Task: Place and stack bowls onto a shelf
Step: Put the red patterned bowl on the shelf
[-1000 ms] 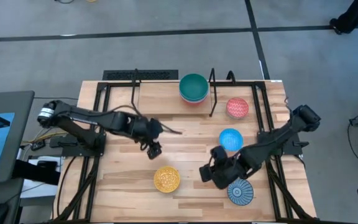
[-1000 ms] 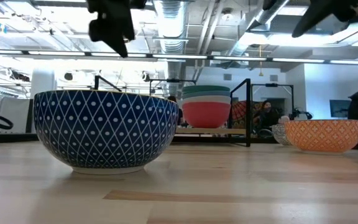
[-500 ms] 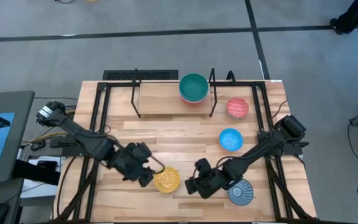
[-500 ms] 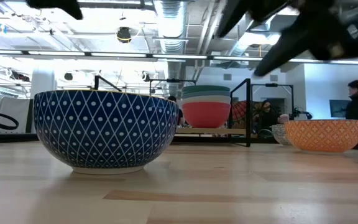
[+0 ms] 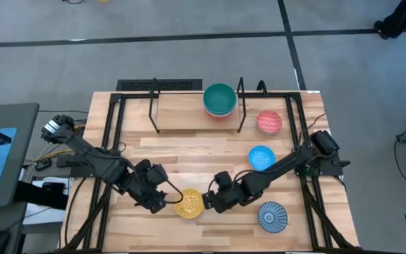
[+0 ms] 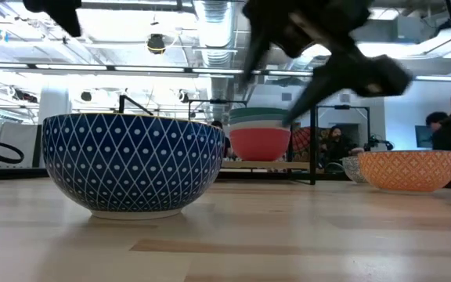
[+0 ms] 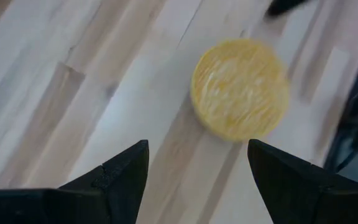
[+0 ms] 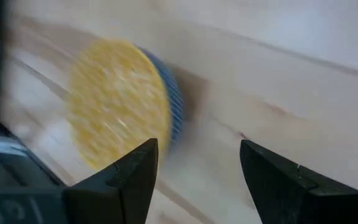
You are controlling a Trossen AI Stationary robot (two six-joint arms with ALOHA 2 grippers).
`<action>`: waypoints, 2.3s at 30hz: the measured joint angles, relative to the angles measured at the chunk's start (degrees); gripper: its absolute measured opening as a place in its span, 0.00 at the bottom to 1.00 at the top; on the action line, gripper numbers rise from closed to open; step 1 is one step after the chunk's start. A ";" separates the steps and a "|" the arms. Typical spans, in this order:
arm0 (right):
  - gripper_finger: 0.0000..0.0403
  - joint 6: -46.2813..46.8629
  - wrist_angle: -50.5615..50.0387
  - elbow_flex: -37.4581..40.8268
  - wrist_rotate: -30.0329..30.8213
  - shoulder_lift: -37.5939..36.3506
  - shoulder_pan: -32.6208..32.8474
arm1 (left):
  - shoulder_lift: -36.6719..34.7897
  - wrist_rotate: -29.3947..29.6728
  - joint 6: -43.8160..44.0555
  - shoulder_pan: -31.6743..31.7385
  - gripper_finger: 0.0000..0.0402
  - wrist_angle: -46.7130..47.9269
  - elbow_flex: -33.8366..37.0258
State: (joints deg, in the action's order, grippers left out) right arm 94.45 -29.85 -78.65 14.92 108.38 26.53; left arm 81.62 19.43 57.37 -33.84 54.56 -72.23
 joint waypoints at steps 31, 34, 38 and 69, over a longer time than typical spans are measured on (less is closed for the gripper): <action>0.63 -4.59 -39.70 -10.22 -12.21 -1.46 -1.44 | -2.78 -18.81 -35.20 24.29 0.64 -18.11 17.38; 0.63 -13.47 -45.77 -10.02 -11.02 -2.82 -6.38 | -2.78 -19.20 -33.75 25.77 0.64 -22.33 17.38; 0.63 -26.58 -48.31 -9.83 -5.71 -7.61 -14.58 | -2.78 -19.47 -30.50 27.08 0.64 -26.33 17.38; 0.63 -47.73 2.98 3.55 -16.57 -16.15 -31.82 | 10.14 -19.08 -4.18 19.56 0.48 -35.43 17.38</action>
State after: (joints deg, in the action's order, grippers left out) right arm 46.72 -26.87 -75.09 -1.65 92.23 -5.30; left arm 91.77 0.35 53.19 -14.27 19.13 -54.85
